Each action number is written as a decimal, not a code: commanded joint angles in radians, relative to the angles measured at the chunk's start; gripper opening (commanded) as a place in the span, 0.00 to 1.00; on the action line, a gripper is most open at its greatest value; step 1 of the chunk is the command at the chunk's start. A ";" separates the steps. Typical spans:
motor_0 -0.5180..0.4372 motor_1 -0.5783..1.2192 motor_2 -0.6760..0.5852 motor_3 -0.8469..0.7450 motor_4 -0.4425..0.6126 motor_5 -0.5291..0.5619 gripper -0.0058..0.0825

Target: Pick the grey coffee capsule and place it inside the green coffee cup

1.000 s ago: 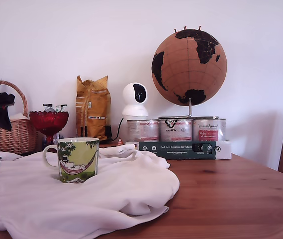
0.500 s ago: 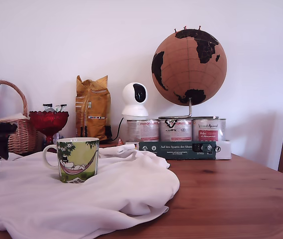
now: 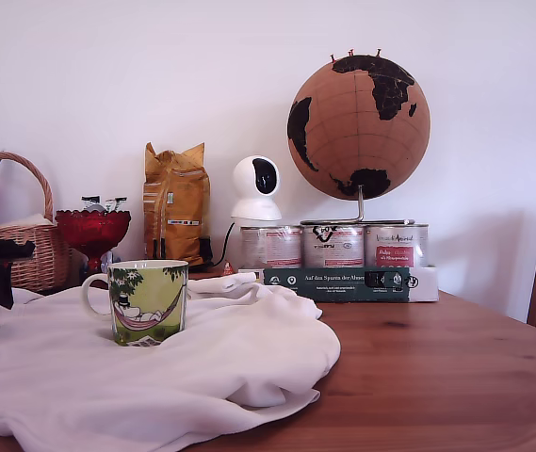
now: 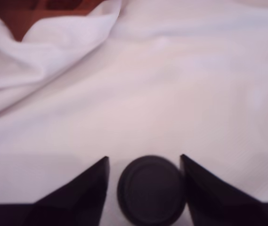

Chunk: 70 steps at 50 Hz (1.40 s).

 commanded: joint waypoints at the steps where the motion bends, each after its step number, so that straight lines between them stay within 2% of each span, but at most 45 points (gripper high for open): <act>1: 0.005 0.019 0.012 0.022 0.016 0.008 0.23; 7: 0.005 0.017 0.019 0.025 0.057 0.001 0.23; 16: 0.004 0.006 0.027 0.024 0.155 -0.078 0.23; 28: -0.027 -0.060 0.031 0.055 0.396 -0.210 0.23; 32: -0.051 -0.089 0.031 0.055 0.460 -0.222 0.23; 46: -0.137 -0.196 0.031 0.047 0.533 -0.248 0.23; 54: -0.190 -0.219 0.031 -0.004 0.535 -0.247 0.23; 70: -0.262 -0.219 0.031 -0.143 0.441 -0.155 0.24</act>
